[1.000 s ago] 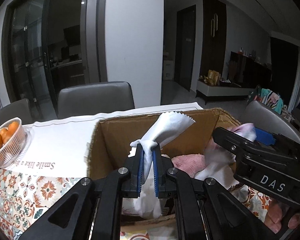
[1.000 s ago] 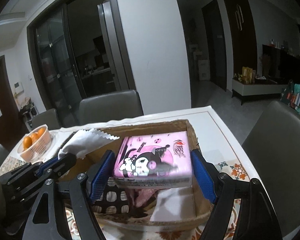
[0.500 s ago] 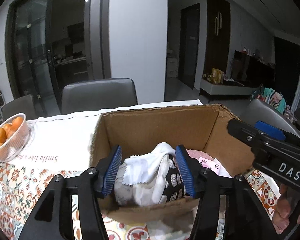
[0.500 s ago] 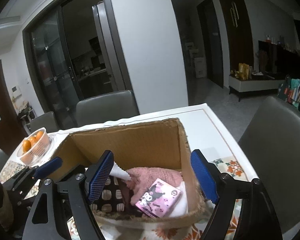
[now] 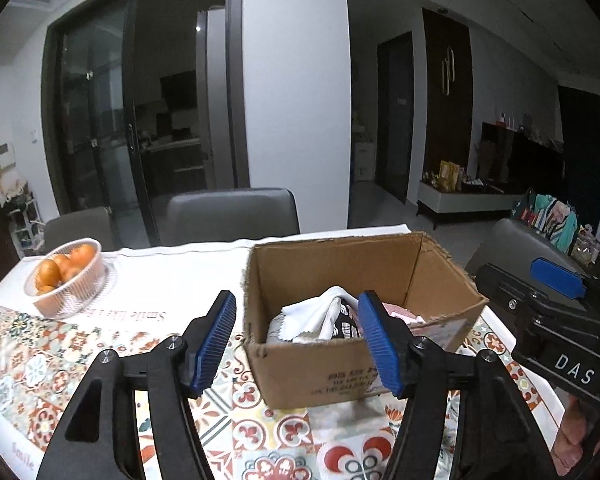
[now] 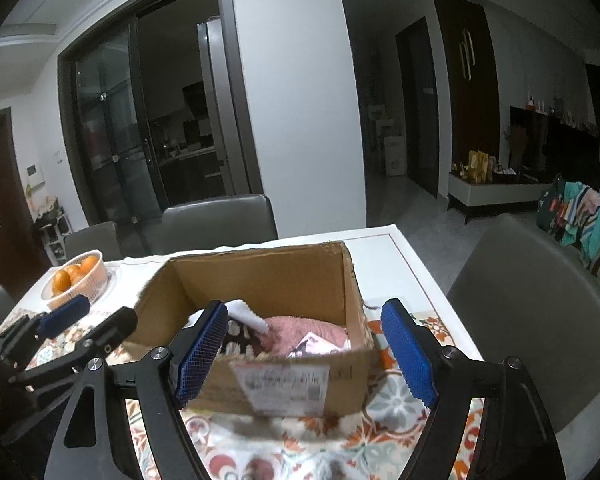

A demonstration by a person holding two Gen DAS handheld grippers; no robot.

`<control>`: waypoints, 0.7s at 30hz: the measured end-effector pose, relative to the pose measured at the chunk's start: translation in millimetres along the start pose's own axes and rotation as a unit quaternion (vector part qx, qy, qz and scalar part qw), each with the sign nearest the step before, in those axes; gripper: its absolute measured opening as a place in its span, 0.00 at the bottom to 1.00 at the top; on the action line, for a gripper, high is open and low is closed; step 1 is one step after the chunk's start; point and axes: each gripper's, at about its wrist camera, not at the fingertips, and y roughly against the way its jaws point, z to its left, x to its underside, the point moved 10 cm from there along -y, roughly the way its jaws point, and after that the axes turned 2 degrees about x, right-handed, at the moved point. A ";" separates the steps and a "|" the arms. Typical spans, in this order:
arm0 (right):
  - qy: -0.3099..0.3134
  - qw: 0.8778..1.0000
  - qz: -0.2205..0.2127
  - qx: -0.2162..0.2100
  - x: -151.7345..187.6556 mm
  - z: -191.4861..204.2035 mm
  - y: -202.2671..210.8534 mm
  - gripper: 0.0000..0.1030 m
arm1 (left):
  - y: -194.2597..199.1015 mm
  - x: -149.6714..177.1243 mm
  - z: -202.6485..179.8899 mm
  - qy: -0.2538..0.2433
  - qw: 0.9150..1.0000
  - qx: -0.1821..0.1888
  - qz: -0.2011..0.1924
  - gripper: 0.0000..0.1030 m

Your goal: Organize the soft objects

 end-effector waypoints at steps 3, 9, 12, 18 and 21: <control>0.008 1.000 -0.011 0.006 1.0 1.2 21.5 0.78 | 24.0 0.2 2.8 0.003 1.000 -0.009 -0.011 0.65; 0.019 0.999 -0.024 0.012 5.2 4.0 59.0 0.78 | 66.1 4.4 2.9 0.001 0.999 -0.022 -0.024 0.69; 0.019 0.999 -0.027 0.013 10.2 4.8 77.4 0.78 | 85.6 9.3 2.8 -0.002 0.999 -0.028 -0.031 0.72; 0.015 1.000 -0.020 0.012 28.8 4.4 103.9 0.78 | 124.6 24.2 4.2 -0.005 0.998 -0.043 -0.041 0.80; 0.013 1.000 -0.013 0.014 40.7 3.6 116.1 0.78 | 142.6 31.4 5.4 -0.002 0.998 -0.051 -0.047 0.84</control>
